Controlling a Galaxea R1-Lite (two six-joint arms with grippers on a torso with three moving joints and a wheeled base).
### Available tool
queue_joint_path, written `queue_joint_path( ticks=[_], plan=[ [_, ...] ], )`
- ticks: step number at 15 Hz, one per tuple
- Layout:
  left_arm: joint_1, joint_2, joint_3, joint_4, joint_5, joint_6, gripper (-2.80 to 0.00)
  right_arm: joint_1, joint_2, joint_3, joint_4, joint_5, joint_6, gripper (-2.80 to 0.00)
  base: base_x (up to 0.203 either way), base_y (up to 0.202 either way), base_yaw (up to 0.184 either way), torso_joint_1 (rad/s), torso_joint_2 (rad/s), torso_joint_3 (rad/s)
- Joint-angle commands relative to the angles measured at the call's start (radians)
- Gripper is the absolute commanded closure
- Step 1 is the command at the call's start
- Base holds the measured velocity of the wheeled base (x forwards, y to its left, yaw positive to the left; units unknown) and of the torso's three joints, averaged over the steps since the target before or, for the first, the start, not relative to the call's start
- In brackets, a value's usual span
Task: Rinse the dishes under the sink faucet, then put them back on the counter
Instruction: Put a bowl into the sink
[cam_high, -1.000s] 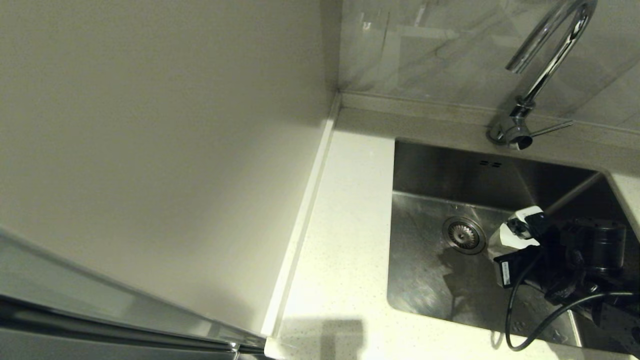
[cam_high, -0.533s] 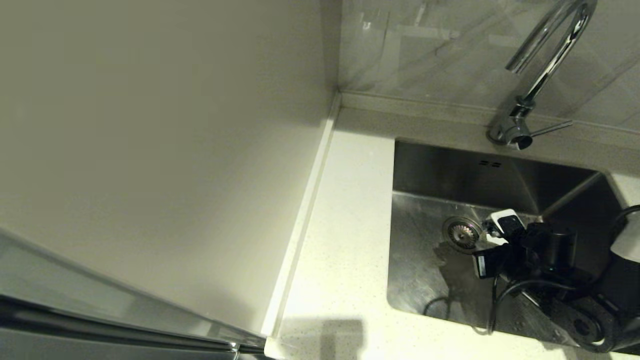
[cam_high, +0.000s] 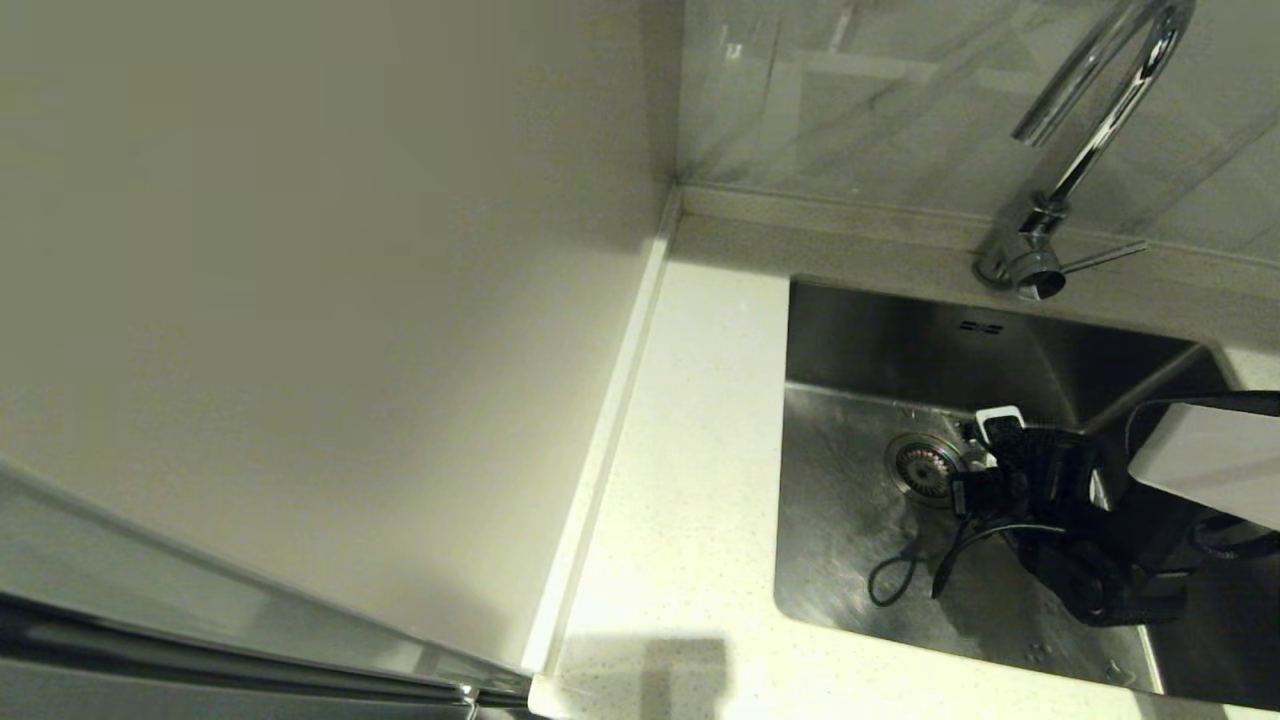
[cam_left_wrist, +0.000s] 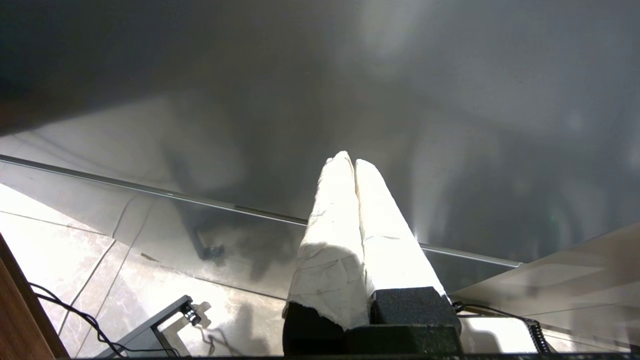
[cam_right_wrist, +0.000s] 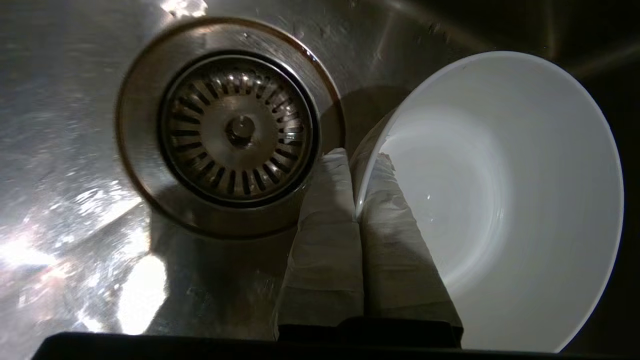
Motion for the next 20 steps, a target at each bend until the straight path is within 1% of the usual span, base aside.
queue_joint_path(
  ticks=[1,3,6,12,13,15,17,20],
  plan=[
    [0.0,-0.003,0.0,-0.001,0.0,-0.001,0.0,-0.013,0.035,-0.067,0.057,-0.002,0.018,0.0,0.0,0.0,0.0,0.0,0.0,0.0],
    [-0.001,-0.004,0.0,-0.001,0.0,-0.001,0.0,-0.014,0.066,-0.117,0.104,-0.004,0.041,0.0,0.0,0.0,0.0,0.0,0.0,0.0],
    [0.0,-0.003,0.0,-0.001,0.0,-0.001,0.0,-0.024,0.103,-0.167,0.119,-0.009,0.046,0.0,0.0,0.0,0.0,0.0,0.0,0.0],
    [0.0,-0.003,0.0,-0.001,0.0,-0.001,0.0,-0.029,0.139,-0.185,0.127,-0.036,0.044,0.0,0.0,0.0,0.0,0.0,0.0,0.0],
    [0.0,-0.003,0.0,-0.001,0.001,-0.001,0.0,-0.029,0.141,-0.183,0.124,-0.034,0.046,-2.8,0.0,0.0,0.0,0.0,0.0,0.0],
    [0.0,-0.003,0.0,-0.001,0.0,-0.001,0.0,-0.029,0.136,-0.18,0.12,-0.031,0.048,-2.8,0.0,0.0,0.0,0.0,0.0,0.0],
    [0.0,-0.003,0.0,-0.001,0.0,-0.001,0.0,-0.029,0.124,-0.157,0.119,-0.031,0.074,-2.8,0.0,0.0,0.0,0.0,0.0,0.0],
    [0.0,-0.004,0.0,-0.001,0.0,-0.001,0.0,-0.032,0.113,-0.149,0.089,-0.04,0.075,-2.8,0.0,0.0,0.0,0.0,0.0,0.0]
  ],
)
